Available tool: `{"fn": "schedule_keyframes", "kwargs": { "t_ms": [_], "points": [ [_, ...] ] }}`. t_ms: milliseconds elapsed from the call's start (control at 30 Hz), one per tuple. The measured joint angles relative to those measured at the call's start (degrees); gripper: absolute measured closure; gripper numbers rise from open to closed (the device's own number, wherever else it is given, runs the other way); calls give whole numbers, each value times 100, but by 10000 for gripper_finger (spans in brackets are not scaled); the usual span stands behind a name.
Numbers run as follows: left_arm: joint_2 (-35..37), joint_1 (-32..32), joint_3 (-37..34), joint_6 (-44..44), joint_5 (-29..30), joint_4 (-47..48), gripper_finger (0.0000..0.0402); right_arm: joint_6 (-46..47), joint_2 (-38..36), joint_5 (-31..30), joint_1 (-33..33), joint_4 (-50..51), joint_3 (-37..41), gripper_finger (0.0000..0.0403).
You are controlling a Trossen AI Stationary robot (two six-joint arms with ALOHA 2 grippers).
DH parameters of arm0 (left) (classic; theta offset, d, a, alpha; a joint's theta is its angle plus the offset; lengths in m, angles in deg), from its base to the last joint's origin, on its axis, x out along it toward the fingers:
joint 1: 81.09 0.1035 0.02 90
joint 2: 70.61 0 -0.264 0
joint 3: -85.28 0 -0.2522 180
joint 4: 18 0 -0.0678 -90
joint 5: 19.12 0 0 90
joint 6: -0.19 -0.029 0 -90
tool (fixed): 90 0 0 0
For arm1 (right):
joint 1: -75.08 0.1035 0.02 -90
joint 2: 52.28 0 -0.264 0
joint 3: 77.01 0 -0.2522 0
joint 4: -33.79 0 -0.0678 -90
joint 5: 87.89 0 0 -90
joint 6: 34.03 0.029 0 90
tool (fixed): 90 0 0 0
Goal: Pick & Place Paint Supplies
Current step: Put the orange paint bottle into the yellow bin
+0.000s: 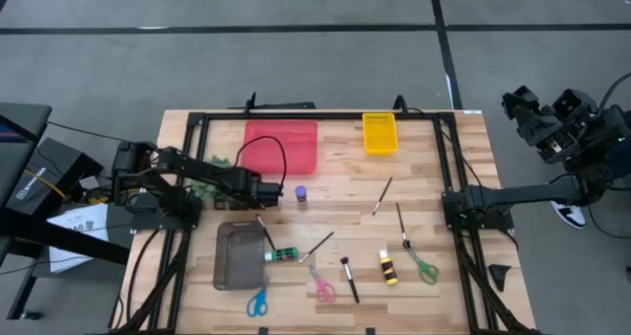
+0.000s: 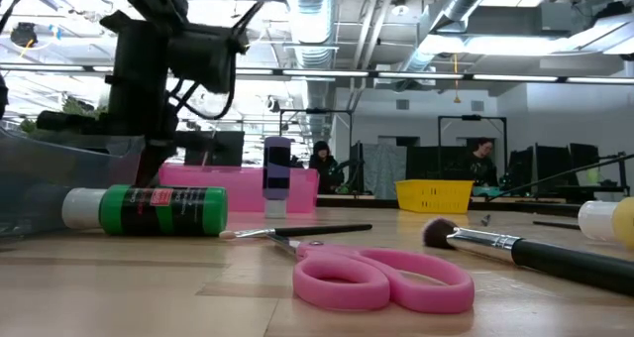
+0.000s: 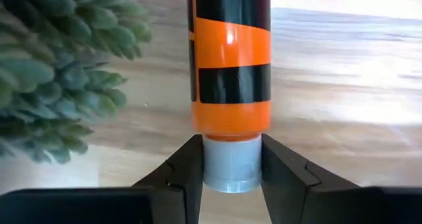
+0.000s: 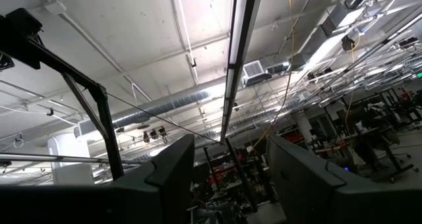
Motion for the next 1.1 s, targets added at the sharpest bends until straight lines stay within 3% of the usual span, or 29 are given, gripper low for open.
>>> {"fn": "schedule_keyframes", "kwargs": {
  "t_ms": [267,467,767,900,1100],
  "points": [
    [1078,-300,4,-21,103,-132,291,-111,-2,-2,0,17,-2,217],
    [1912,-442,11,-644,304,-422,291,-291,-1,-10,-2,57,-4,217],
    [2761,-501,13,-2701,174,-2711,291,-365,372,-22,-4,658,-4,217],
    [2801,-437,13,-3747,-285,-4203,291,-364,846,58,-2,906,-4,217],
    [2732,-241,13,-4283,-632,-5575,291,-502,1604,589,-4,1413,-505,217]
  ]
}}
